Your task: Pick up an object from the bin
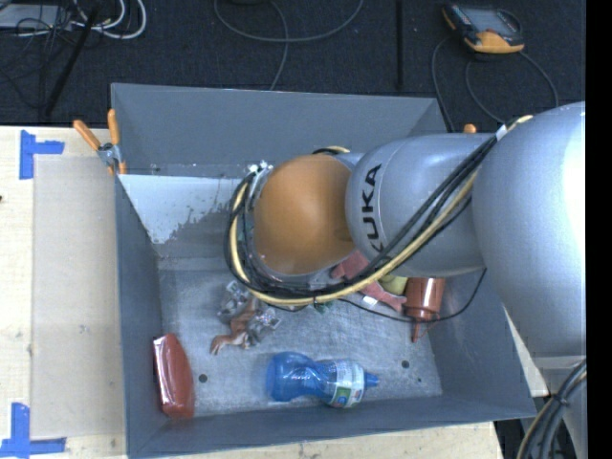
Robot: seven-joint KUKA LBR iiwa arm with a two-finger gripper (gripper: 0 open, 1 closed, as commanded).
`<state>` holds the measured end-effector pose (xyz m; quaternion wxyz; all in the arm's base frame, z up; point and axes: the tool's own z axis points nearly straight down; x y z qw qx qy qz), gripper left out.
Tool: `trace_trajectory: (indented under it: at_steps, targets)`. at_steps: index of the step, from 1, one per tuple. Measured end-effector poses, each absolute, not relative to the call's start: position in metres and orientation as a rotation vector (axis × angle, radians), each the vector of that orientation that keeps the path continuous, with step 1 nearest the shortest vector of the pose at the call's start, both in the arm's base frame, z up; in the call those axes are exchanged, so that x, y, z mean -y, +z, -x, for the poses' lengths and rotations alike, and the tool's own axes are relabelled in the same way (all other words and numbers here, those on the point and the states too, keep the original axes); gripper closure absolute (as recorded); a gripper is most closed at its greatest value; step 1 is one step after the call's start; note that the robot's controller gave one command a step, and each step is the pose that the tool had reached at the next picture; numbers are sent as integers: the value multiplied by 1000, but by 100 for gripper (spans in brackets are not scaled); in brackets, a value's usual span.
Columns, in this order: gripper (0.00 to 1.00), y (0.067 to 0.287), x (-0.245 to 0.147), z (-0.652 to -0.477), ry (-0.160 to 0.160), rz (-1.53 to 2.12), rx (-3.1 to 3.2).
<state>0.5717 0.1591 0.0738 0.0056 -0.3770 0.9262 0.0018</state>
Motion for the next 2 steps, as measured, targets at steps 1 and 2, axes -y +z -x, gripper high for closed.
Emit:
trace_trajectory:
  at_steps: [1,2]
  targets:
    - [100,74,-159,-572,6,1180,-2900]
    - [100,75,-159,-571,5,1180,-2903]
